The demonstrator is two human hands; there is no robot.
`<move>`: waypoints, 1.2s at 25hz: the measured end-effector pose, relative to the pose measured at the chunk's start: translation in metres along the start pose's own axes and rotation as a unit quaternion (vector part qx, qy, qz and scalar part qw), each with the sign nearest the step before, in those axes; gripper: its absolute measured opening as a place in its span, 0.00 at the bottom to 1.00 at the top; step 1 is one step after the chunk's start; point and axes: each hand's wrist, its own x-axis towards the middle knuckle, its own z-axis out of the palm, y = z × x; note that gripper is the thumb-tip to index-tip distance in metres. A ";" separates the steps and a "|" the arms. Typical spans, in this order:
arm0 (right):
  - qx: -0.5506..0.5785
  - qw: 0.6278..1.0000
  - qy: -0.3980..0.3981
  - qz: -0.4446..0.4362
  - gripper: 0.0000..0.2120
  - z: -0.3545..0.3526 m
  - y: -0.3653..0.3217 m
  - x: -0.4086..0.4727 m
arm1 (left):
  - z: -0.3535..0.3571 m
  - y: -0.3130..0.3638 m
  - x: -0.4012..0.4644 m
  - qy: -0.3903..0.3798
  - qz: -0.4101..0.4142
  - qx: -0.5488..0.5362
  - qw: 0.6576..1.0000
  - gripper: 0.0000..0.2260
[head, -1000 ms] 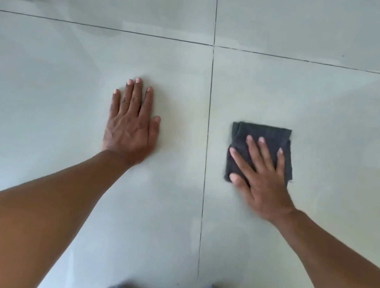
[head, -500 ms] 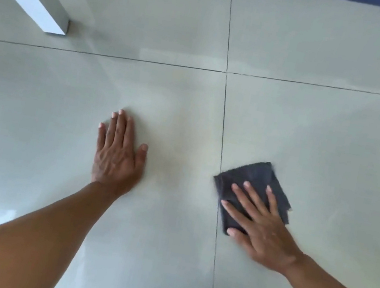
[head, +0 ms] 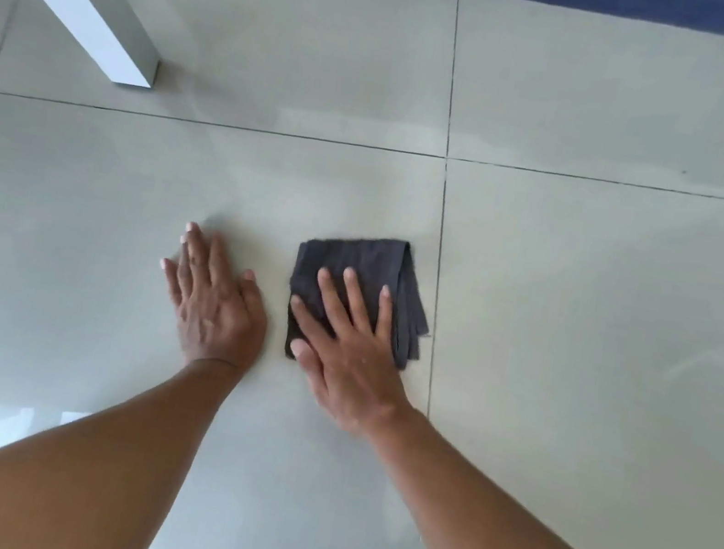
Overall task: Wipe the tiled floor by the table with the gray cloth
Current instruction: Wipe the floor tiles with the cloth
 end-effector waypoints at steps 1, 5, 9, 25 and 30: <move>0.007 1.000 -0.007 -0.020 0.25 0.004 0.008 -0.047 | 0.000 0.000 0.001 0.003 -0.034 -0.002 0.999 0.30; -0.052 0.992 -0.036 0.109 0.28 -0.038 0.144 -0.123 | 0.003 0.003 0.003 -0.012 -0.029 0.024 0.999 0.31; 0.023 0.932 -0.011 0.362 0.29 -0.065 0.156 0.022 | 0.002 0.006 0.004 -0.049 -0.029 0.066 0.996 0.32; 0.028 0.954 -0.028 0.296 0.29 -0.057 0.121 0.040 | -0.011 -0.043 0.021 -0.070 0.154 0.084 0.982 0.31; -0.013 0.998 -0.065 -0.006 0.29 -0.003 -0.030 0.050 | -0.016 -0.045 0.020 -0.035 0.154 0.008 0.987 0.25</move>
